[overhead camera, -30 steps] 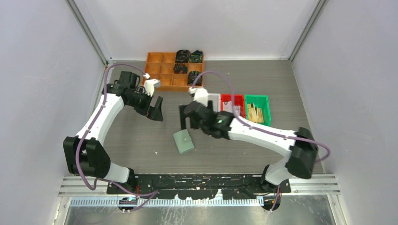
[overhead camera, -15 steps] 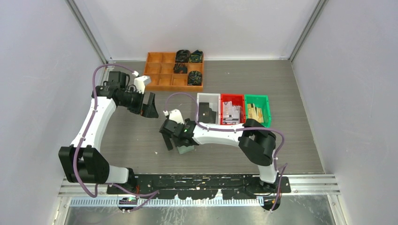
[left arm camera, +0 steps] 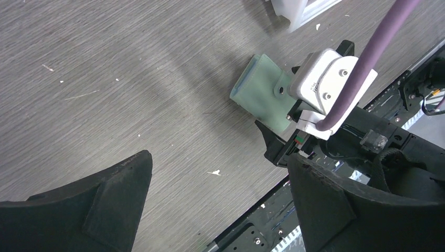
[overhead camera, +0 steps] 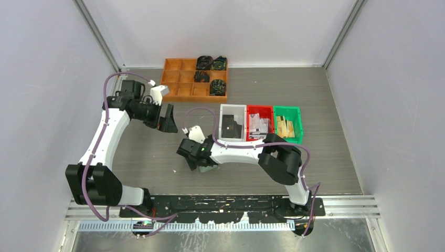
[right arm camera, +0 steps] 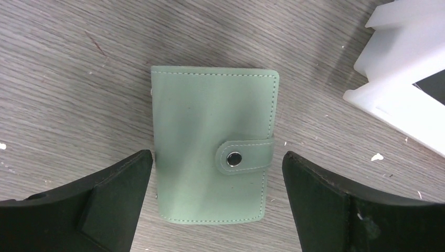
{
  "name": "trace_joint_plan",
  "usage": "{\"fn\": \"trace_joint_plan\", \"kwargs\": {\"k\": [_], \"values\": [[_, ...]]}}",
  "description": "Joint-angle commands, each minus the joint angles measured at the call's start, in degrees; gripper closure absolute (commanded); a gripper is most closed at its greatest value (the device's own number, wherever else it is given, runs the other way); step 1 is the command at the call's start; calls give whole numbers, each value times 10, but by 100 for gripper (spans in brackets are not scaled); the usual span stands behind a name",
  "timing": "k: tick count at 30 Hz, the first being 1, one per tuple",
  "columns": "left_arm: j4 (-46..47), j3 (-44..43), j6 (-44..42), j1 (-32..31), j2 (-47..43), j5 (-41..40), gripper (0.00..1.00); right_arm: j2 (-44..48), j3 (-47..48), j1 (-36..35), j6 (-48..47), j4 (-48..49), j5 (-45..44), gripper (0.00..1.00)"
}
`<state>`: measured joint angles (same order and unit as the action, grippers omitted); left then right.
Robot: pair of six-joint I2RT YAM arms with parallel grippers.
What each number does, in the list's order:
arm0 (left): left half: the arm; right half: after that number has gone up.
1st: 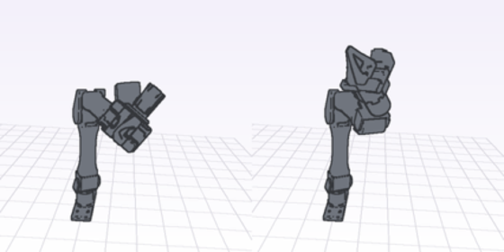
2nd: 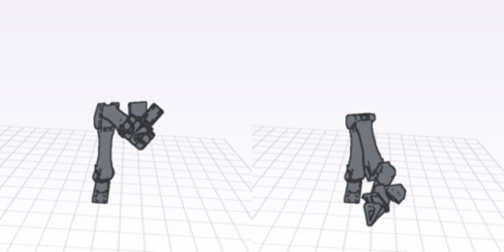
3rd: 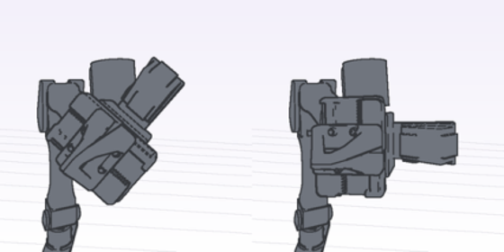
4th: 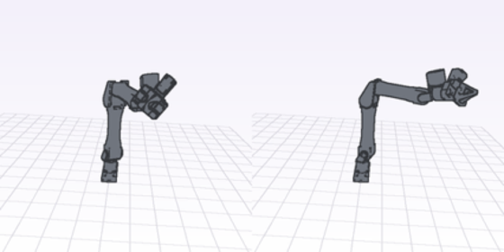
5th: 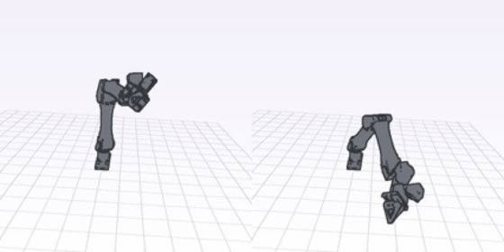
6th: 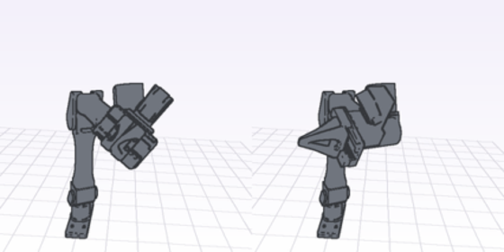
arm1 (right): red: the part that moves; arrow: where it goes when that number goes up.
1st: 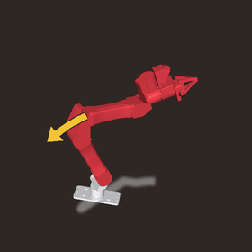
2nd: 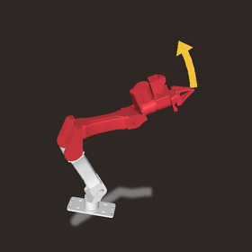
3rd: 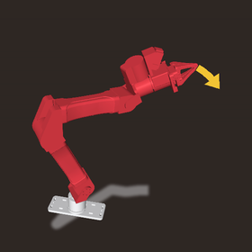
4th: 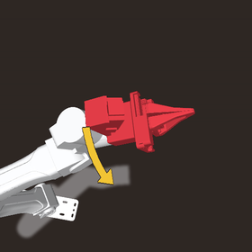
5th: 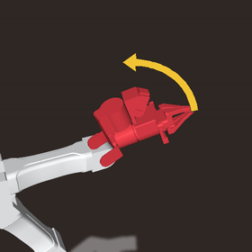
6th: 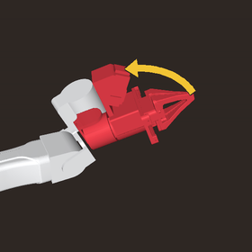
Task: Take the credit cards out of the card holder
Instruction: Pick up the card holder from the center of the board.
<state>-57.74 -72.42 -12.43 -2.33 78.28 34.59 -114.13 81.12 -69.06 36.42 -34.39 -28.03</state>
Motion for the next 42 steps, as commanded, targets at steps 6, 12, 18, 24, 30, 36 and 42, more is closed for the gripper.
{"fn": "trace_joint_plan", "kwargs": {"k": [6, 12, 18, 24, 30, 36, 42], "values": [[-5, -28, -3, 2, -8, 32, 0, 20, -36, -1, 20, 41, 23, 1], [-10, -30, 0, 2, -5, 34, 0, 26, -54, 7, 26, 68, 60, 1], [-12, -26, 17, 2, -8, 44, 0, 59, -108, 34, 44, 122, 110, 5], [-15, -24, 37, 2, -17, 61, 0, 81, -141, 35, 45, 165, 133, 5], [-28, -26, 53, 2, -24, 60, 0, 126, -155, 35, 28, 178, 86, 19], [-28, -11, 87, 2, -39, 82, 0, 185, -160, 27, -20, 208, 40, 23], [22, 22, 173, 1, -85, 103, 0, 249, -148, 26, -76, 253, 17, 22]]}}
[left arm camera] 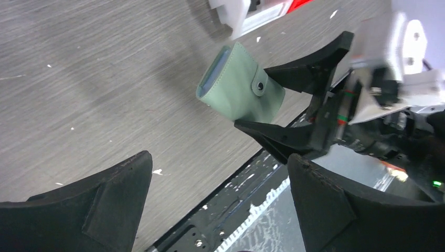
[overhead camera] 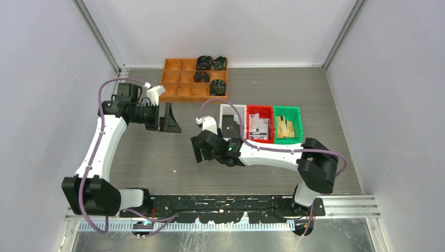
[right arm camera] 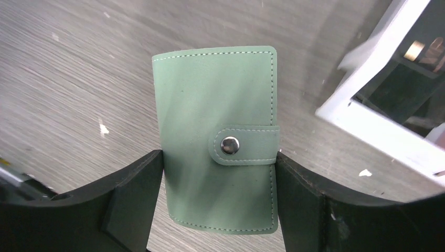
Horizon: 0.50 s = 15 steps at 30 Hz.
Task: Take the credit cards out of the card holder
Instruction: Pick up the card holder from the center of the board.
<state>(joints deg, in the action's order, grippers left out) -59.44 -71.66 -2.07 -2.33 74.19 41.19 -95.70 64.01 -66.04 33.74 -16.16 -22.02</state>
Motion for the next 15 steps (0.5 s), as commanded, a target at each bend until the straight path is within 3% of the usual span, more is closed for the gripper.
{"fn": "trace_joint_plan", "kwargs": {"k": [1, 8, 12, 15], "values": [[50, 19, 85, 2, -53, 46, 0, 74, 28, -4, -55, 76, -46, 22], [115, 38, 197, 2, -92, 97, 1, 116, 68, -3, -75, 128, -44, 21], [166, 57, 268, 1, -113, 107, 6, 126, 84, -3, -69, 152, -36, 21], [149, 57, 235, 3, -118, 67, 9, 121, 102, -4, -77, 105, -54, 16]]}}
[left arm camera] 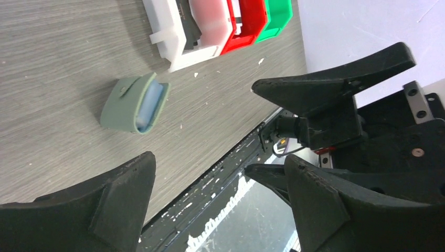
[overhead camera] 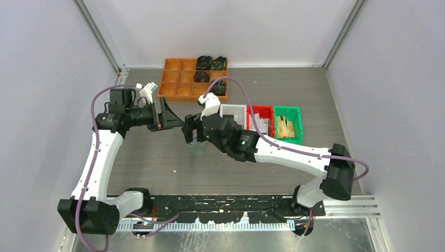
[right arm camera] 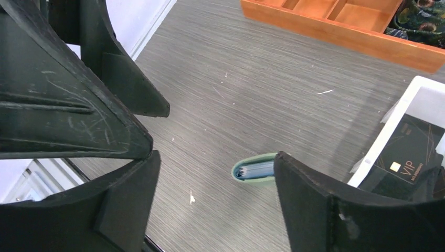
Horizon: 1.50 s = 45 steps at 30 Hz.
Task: Take the credit cards out of the card holder
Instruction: Pick up the card holder from the center of the board.
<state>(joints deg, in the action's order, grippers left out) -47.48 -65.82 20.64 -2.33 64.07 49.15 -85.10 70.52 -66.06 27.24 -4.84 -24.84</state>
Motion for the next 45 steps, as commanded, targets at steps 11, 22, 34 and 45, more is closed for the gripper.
{"fn": "trace_joint_plan", "kwargs": {"k": [11, 22, 34, 45], "values": [[-10, -17, -99, 44, 84, -118, 22, -18, -3, 34, 45, -85, 16, 1], [-30, -48, -119, 113, 100, -107, 18, -231, 253, 89, 81, -328, 78, 0], [-34, -40, -149, 116, 75, -80, 11, -289, 356, 88, 241, -455, 60, 0], [-44, -44, -181, 118, 45, -73, 6, -369, 477, 88, 353, -595, 58, 0]]}}
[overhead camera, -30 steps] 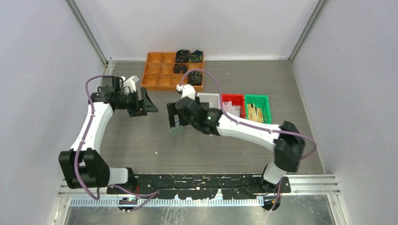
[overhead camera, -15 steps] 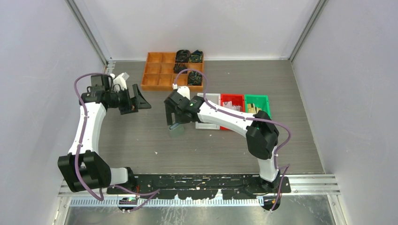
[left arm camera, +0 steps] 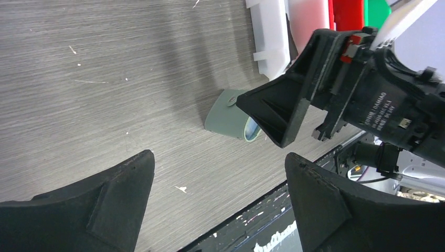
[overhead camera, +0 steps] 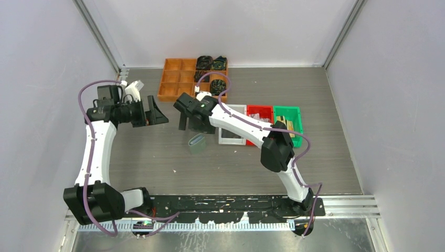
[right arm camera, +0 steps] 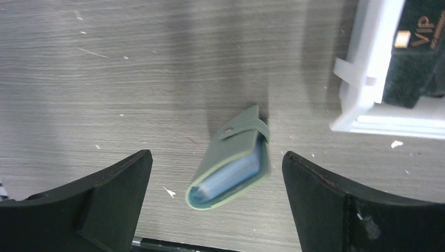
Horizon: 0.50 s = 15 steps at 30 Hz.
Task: Take the credit cards out of the card holder
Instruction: Pick up the card holder from the center of the board.
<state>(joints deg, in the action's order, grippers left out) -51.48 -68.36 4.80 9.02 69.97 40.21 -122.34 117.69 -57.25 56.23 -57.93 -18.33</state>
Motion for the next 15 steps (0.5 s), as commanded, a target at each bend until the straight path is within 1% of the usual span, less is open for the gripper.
{"fn": "trace_joint_plan", "kwargs": {"k": [1, 7, 13, 15], "values": [[-5, -22, -23, 5, -13, 17, 6, 8, -5, 0, 73, -63, -6, 0], [-1, -32, -19, 10, -12, 20, 6, 11, -32, -1, 89, -57, 2, 0], [2, -30, -19, 14, -25, 25, 5, -31, 1, 2, 97, -67, 14, 2], [-1, -28, -23, 16, -29, 26, 5, -31, 4, 3, 102, -62, 12, 3]]}}
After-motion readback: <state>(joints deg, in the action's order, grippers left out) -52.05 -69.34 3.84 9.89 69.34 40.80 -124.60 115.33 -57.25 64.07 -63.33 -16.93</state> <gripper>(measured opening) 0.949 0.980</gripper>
